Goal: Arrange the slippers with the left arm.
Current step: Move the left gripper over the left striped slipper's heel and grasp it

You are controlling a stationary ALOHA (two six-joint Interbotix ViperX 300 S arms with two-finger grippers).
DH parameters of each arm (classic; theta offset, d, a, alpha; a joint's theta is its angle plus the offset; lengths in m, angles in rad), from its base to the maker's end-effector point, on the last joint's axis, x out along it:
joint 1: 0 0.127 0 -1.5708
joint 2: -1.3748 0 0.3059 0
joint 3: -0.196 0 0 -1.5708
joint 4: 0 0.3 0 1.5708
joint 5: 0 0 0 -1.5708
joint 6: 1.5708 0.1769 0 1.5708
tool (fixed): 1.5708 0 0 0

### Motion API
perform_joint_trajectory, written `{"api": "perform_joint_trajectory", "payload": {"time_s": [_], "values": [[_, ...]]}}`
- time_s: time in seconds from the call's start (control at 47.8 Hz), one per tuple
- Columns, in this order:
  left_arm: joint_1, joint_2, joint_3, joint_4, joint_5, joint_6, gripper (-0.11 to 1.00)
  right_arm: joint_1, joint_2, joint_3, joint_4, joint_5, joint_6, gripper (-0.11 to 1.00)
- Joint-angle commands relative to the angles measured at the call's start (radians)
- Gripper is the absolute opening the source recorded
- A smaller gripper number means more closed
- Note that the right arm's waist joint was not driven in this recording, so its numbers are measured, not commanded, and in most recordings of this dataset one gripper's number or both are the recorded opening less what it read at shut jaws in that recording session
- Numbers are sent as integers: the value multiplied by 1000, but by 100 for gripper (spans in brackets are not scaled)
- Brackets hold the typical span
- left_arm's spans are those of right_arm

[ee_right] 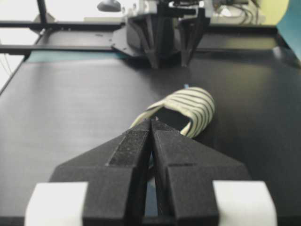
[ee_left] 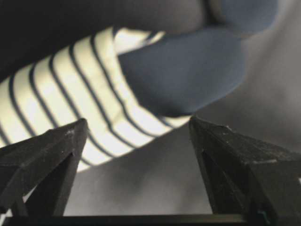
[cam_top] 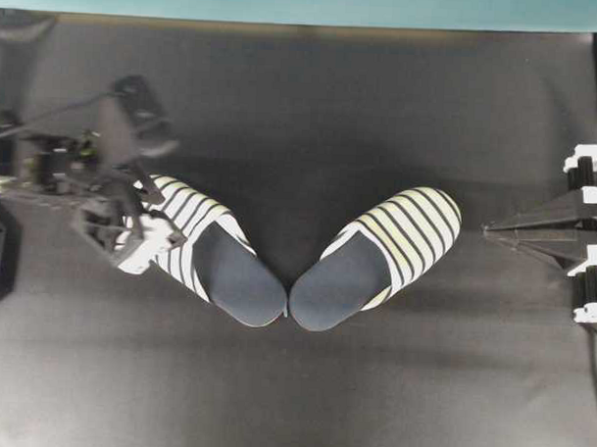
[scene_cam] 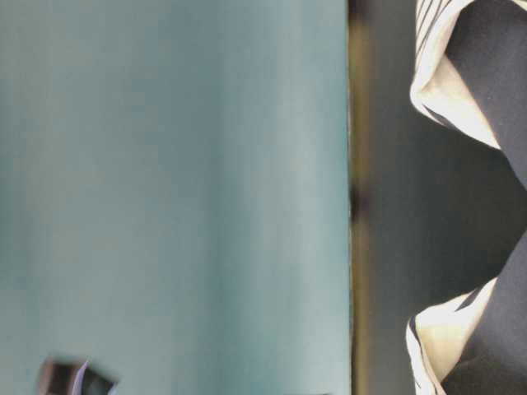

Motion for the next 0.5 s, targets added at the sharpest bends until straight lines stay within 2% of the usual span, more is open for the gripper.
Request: {"api": "perform_joint_trajectory", "payload": {"time_s": [0.0, 0.125, 0.293, 0.481], "values": [[15, 83, -97, 3, 103, 0, 83, 0, 2, -5, 2, -3, 5, -1], [41, 178, -166, 3, 173, -5, 81, 0, -5, 3, 2, -5, 5, -1], [52, 298, -239, 3, 192, -6, 81, 2, -21, 18, 2, -3, 5, -1], [52, 365, -268, 3, 218, -28, 81, 0, -41, 29, 2, -3, 5, -1]]}}
